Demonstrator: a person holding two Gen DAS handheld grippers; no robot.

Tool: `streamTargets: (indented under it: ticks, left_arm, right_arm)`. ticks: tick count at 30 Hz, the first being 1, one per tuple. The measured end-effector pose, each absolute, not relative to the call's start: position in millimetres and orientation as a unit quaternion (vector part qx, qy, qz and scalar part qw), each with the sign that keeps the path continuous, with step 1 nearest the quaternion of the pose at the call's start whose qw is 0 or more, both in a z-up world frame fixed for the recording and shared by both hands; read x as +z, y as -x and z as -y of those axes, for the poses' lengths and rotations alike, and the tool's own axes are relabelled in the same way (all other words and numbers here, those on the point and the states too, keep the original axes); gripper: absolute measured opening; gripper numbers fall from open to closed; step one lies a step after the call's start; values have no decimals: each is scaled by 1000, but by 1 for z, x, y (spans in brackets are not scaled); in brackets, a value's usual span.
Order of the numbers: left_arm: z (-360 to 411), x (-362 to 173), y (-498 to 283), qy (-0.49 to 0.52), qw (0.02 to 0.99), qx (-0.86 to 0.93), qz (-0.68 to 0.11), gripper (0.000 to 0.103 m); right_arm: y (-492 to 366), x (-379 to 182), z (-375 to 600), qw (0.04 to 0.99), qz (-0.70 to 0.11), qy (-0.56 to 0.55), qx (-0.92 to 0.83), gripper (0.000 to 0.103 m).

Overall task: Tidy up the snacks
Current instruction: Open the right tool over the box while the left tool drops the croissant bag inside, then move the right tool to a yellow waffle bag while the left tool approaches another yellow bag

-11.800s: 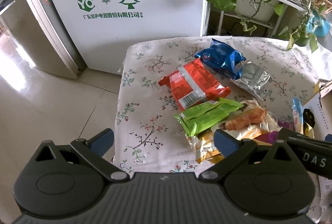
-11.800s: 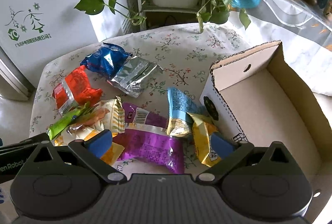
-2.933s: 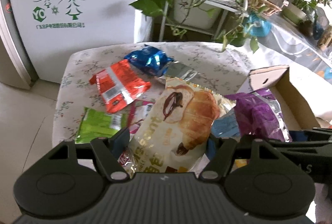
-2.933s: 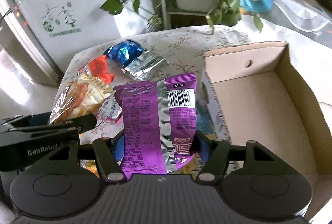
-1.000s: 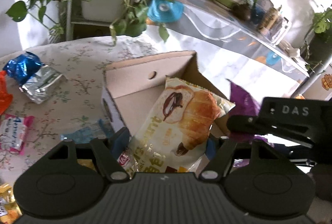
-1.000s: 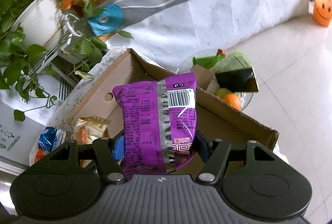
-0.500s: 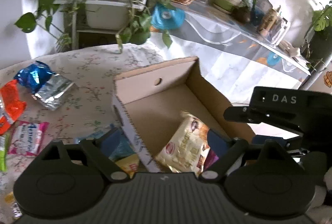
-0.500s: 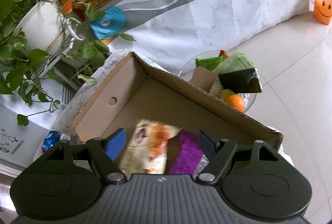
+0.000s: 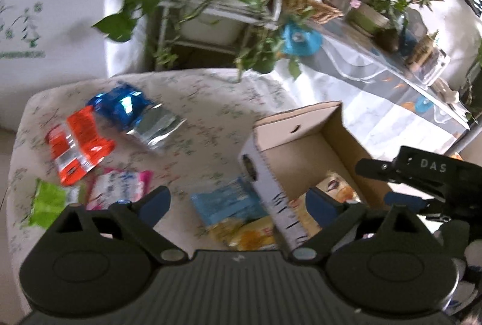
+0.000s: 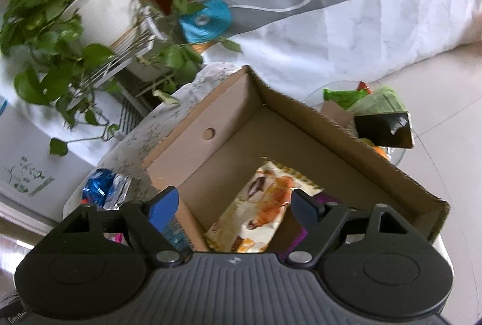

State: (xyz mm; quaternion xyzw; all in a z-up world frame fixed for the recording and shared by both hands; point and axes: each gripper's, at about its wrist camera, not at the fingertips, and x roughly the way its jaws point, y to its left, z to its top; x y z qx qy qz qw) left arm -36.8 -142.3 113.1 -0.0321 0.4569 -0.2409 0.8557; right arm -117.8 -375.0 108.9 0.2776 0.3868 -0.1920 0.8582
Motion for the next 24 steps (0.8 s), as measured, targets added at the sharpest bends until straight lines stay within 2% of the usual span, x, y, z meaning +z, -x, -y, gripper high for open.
streamTargets:
  ticks: [15, 24]
  left_arm:
    - [59, 105, 28, 65, 860, -172, -476, 97]
    - [36, 95, 24, 68, 855, -145, -493, 97]
  right_arm:
    - [102, 101, 320, 875, -428, -212, -79, 88]
    - [95, 78, 298, 836, -485, -258, 8, 90]
